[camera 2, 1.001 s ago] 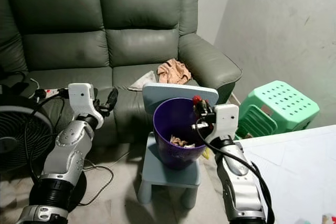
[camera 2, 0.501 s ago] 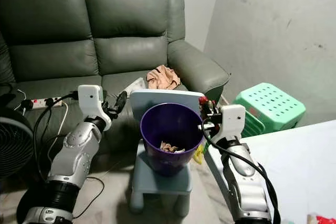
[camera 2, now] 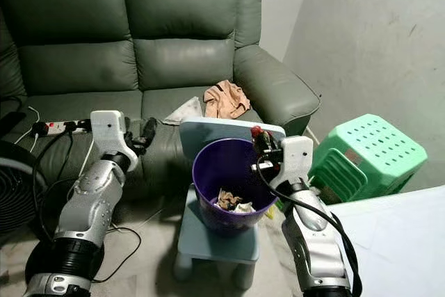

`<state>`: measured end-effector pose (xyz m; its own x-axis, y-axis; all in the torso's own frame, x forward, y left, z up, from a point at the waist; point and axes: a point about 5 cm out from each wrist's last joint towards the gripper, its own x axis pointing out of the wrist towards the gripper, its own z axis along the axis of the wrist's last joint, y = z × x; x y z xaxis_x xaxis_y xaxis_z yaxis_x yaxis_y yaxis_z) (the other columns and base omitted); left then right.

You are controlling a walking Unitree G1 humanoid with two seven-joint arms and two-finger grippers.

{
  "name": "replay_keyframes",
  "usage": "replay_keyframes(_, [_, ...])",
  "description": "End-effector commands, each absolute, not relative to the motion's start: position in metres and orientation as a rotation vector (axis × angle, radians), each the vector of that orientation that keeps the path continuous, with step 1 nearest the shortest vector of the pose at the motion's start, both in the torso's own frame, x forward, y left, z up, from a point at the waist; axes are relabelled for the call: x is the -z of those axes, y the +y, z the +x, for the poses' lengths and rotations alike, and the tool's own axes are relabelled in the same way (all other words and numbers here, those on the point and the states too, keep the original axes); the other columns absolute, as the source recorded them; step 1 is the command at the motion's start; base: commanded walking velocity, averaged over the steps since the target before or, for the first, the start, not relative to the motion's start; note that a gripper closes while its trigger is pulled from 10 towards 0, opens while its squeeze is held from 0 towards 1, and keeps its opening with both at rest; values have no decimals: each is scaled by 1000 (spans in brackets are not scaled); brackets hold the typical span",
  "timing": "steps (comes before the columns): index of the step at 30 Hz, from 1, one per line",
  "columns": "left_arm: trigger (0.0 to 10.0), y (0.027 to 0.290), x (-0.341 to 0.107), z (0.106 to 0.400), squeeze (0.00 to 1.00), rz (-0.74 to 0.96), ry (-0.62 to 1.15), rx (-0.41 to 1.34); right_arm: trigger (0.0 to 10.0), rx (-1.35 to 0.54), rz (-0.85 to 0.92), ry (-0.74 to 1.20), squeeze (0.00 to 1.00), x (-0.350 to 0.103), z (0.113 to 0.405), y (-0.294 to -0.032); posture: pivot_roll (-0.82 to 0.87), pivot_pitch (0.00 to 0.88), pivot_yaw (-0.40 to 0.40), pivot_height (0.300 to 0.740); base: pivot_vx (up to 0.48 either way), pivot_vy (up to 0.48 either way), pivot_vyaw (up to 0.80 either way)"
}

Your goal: Picking trash to rubbish bin

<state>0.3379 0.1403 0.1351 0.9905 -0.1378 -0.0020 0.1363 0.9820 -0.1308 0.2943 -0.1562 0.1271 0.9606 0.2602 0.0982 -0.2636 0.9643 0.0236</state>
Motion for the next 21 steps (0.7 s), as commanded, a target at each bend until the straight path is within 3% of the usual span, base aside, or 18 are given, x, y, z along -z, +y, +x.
replay_keyframes(1, [10000,139,-140,339,0,-130,-3,143,10000,-268,39,-91,0,-128,295,-157,30,0,-93,740,270,0,0])
replay_keyframes(16, [10000,140,-141,340,0,-131,-3,137,10000,-282,37,-84,0,-128,295,-156,33,0,-98,740,278,0,0])
replay_keyframes(21, [10000,138,-141,338,0,-100,-18,126,10000,-303,18,-74,0,-127,296,-155,34,0,-100,740,0,0,0])
